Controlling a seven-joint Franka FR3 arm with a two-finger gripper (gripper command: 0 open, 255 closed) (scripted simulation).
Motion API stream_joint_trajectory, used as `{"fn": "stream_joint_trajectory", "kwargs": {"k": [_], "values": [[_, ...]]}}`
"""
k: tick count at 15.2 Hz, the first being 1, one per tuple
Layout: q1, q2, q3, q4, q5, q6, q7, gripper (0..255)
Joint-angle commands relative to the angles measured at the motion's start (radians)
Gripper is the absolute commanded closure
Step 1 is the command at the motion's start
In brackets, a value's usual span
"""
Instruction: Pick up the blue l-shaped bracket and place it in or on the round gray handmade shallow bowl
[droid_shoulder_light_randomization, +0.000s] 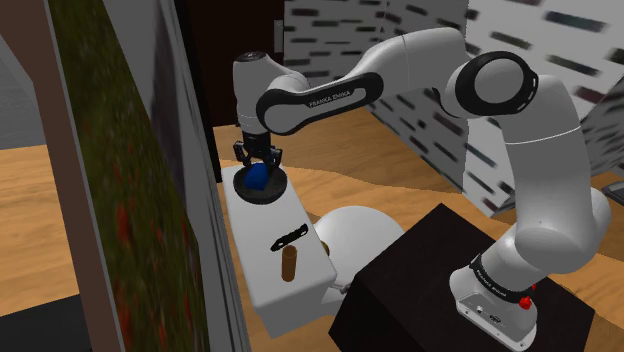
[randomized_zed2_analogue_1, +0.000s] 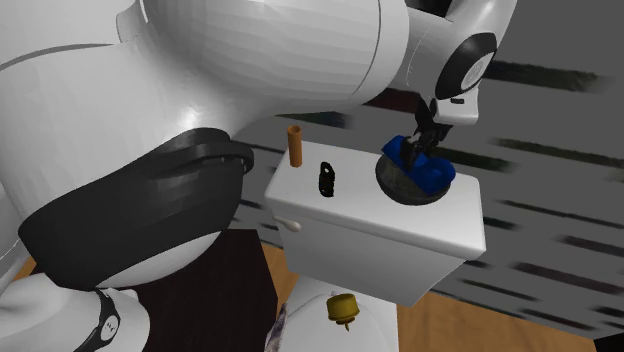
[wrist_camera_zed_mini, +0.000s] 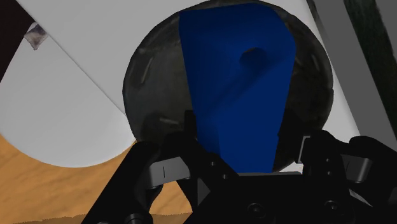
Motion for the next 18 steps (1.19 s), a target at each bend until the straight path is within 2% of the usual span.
{"fn": "stream_joint_trajectory", "kwargs": {"k": [1,3,4,9,13,18], "values": [[0.000,0.000,0.000,0.000,0.000,0.001,0.000,255],[0.000,0.000,0.000,0.000,0.000,0.001,0.000,255],[0.000,0.000,0.000,0.000,0.000,0.001,0.000,0],[0.000,0.000,0.000,0.000,0.000,0.001,0.000,0],[0.001,-0.043,0.023,0.062,0.032,-0.095,-0.021,0],[0.001,-0.043,0.023,0.062,0.032,-0.095,-0.021,0]]}}
